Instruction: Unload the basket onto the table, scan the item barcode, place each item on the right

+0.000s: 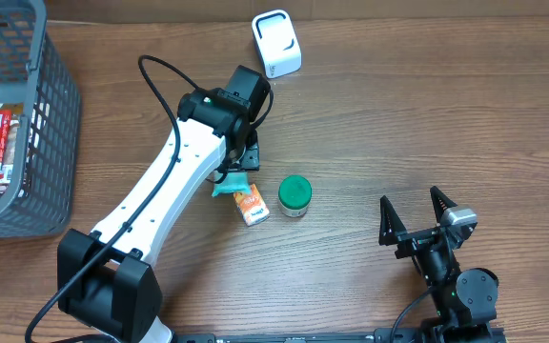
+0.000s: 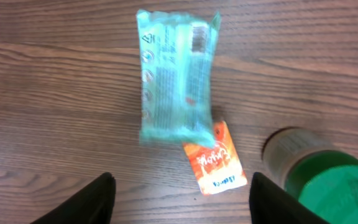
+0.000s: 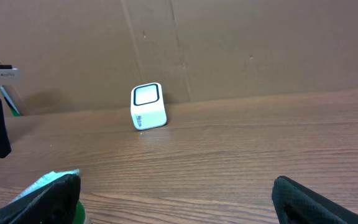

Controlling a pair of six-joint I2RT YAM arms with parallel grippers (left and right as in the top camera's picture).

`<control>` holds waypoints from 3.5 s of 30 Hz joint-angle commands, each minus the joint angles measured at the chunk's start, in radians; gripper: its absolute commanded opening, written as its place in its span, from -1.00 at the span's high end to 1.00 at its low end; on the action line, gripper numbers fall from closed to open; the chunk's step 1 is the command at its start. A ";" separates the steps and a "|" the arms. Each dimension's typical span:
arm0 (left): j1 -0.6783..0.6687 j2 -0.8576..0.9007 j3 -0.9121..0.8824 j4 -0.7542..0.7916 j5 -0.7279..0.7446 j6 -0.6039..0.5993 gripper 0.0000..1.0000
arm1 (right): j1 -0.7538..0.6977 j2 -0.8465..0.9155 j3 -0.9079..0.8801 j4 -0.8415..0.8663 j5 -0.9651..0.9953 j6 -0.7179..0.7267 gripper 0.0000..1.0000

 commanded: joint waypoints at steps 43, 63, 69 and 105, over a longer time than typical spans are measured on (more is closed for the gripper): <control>-0.079 0.011 -0.497 0.484 0.219 -0.129 -0.14 | -0.002 -0.005 -0.011 0.003 0.009 0.004 -1.00; 0.018 -0.163 -0.215 0.354 0.021 0.040 -0.41 | -0.002 -0.005 -0.011 0.003 0.008 0.004 -1.00; 0.089 -0.134 -0.211 0.410 -0.136 0.071 -0.28 | -0.002 -0.005 -0.011 0.003 0.009 0.004 -1.00; 0.119 -0.026 0.076 0.183 -0.174 0.162 -0.46 | -0.002 -0.005 -0.011 0.003 0.009 0.004 -1.00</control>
